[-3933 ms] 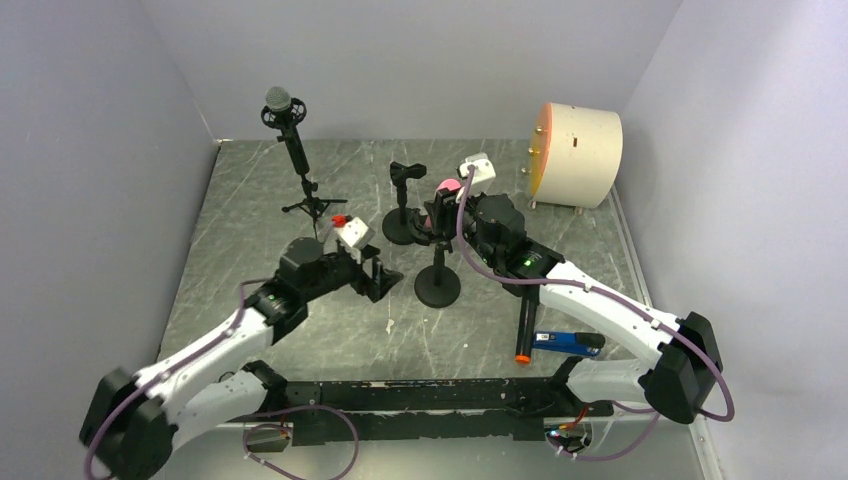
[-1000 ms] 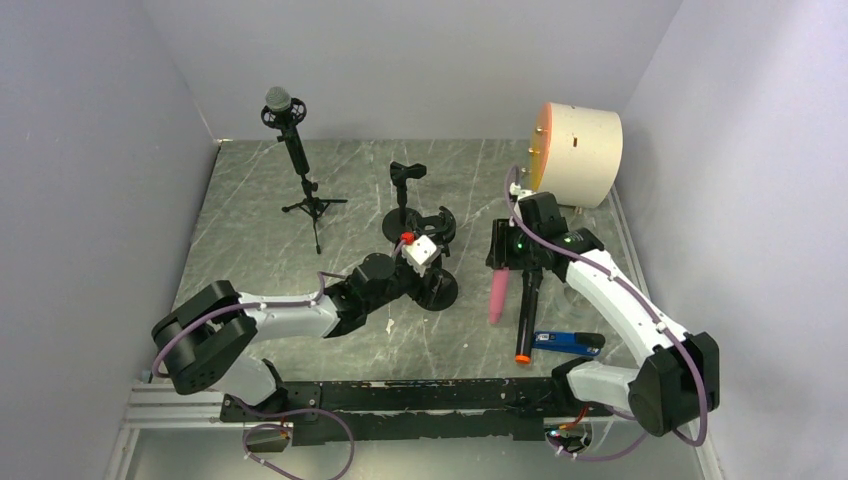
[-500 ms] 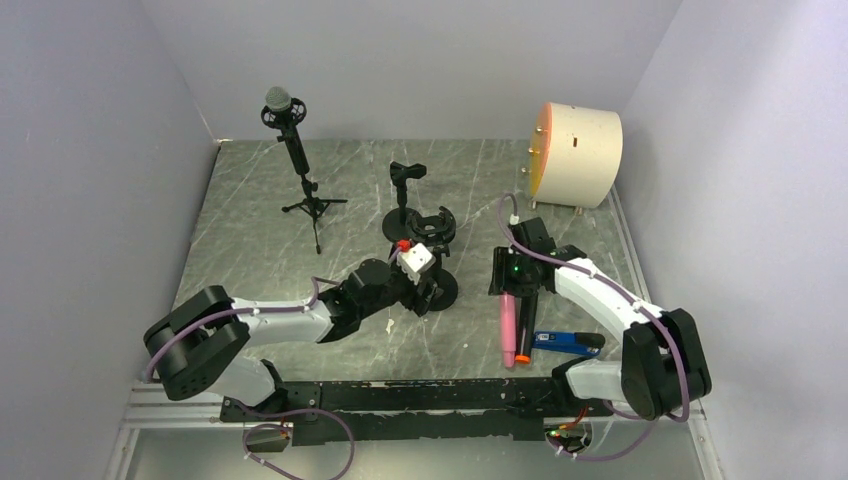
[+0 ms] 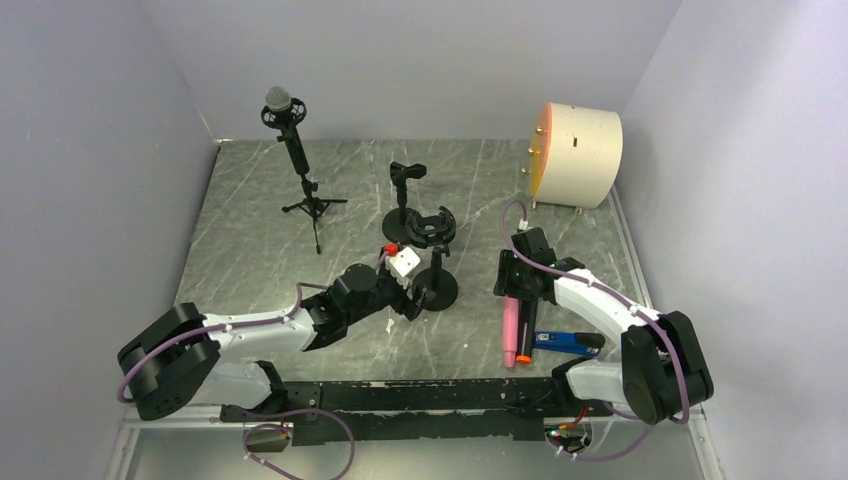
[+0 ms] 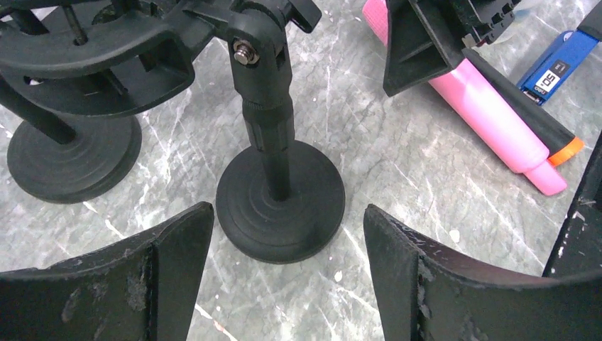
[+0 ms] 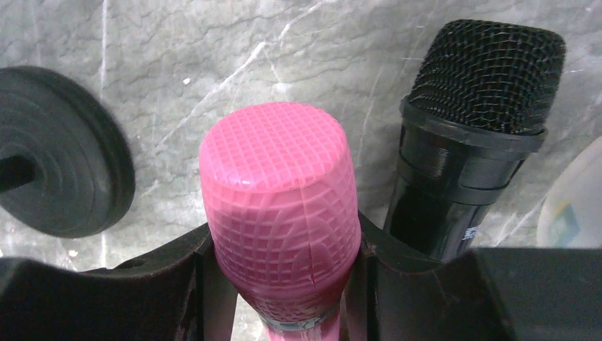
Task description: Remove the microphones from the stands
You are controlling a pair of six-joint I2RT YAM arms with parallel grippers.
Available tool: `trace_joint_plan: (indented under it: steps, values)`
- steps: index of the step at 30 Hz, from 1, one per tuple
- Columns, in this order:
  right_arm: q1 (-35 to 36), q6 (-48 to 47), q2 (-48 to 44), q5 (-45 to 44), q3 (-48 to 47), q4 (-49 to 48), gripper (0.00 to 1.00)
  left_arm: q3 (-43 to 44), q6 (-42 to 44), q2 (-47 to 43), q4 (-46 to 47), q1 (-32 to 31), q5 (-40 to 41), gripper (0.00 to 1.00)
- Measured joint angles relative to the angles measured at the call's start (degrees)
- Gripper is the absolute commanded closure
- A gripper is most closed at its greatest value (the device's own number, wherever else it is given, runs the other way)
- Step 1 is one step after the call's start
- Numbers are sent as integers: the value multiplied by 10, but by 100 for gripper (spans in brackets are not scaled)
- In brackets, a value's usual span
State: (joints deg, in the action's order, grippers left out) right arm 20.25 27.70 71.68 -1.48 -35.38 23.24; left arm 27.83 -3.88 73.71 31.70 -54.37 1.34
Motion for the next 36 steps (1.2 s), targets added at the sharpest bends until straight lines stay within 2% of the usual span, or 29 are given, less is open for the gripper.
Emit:
trace_joint_plan:
  steps: [10, 25, 29, 32, 36]
  values:
    - [29, 28, 7, -64, 21, -30, 55, -7, 13, -75, -54, 0, 19, 18]
    - [84, 54, 37, -146, 19, -33, 47, -14, 26, -131, -106, 0, 60, 18]
    - [91, 54, 37, -150, 10, -18, 37, -14, 35, -153, -123, -1, 71, 18]
    - [97, 51, 33, -155, -10, 5, 36, -14, 40, -174, -138, -1, 79, 18]
    - [108, 44, -8, -162, -57, 39, 29, -14, 43, -204, -158, -1, 95, 18]
